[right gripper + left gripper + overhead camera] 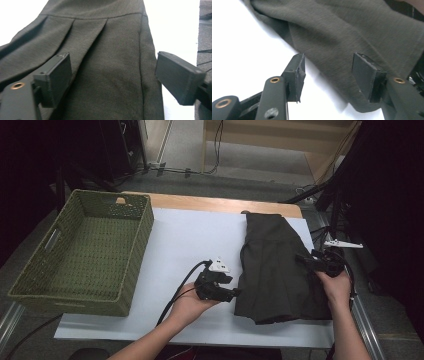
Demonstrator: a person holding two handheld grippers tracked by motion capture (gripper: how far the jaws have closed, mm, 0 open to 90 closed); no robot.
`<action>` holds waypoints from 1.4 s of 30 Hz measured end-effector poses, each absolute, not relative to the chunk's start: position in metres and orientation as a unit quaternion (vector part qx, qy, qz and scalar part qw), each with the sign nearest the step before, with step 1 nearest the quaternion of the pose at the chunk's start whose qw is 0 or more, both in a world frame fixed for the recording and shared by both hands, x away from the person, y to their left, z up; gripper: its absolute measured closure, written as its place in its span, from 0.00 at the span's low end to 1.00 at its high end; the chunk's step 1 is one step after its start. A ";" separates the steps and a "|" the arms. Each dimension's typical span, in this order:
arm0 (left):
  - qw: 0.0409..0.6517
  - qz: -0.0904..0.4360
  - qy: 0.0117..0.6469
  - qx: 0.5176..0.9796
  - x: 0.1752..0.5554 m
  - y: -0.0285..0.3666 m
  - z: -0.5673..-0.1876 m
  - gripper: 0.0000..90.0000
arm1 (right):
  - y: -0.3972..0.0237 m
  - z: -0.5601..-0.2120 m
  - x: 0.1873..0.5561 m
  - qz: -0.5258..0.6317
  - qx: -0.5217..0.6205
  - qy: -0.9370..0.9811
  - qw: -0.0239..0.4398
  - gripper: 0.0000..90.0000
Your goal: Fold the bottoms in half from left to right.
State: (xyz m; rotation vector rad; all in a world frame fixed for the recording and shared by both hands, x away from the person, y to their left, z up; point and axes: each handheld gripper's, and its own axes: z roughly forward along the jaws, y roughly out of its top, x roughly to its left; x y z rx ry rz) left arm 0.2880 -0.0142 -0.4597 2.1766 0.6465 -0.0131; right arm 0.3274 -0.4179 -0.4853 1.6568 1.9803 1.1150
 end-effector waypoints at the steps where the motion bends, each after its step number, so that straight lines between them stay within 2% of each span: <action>1: 0.423 0.000 0.261 0.868 0.289 -0.014 -0.461 0.47 | -0.417 -0.486 0.329 0.386 0.583 0.697 0.162 0.09; 3: 0.423 0.001 0.261 0.868 0.291 -0.014 -0.463 0.46 | -0.417 -0.486 0.332 0.383 0.581 0.700 0.161 0.07; 4: 0.423 0.001 0.262 0.867 0.292 -0.014 -0.464 0.41 | -0.415 -0.487 0.337 0.377 0.582 0.703 0.155 0.00; 7: 0.418 0.008 0.261 0.870 0.298 -0.014 -0.469 0.33 | -0.412 -0.488 0.341 0.370 0.572 0.714 0.160 0.00; 9: 0.414 0.003 0.262 0.872 0.301 -0.015 -0.472 0.22 | -0.411 -0.489 0.344 0.367 0.569 0.718 0.162 0.00; 11: 0.408 0.008 0.265 0.874 0.302 -0.015 -0.474 0.20 | -0.410 -0.491 0.347 0.368 0.566 0.719 0.165 0.00; 15: 0.409 0.005 0.270 0.872 0.306 -0.017 -0.478 0.08 | -0.408 -0.489 0.354 0.359 0.563 0.727 0.157 0.00; 17: 0.416 0.018 0.269 0.869 0.308 -0.021 -0.478 0.07 | -0.408 -0.489 0.358 0.360 0.560 0.728 0.161 0.00; 37: 0.400 0.015 0.255 0.880 0.321 -0.068 -0.486 0.06 | -0.403 -0.514 0.378 0.322 0.567 0.744 0.147 0.00; 42: 0.395 0.016 0.257 0.882 0.323 -0.078 -0.493 0.04 | -0.402 -0.520 0.381 0.311 0.569 0.748 0.142 0.00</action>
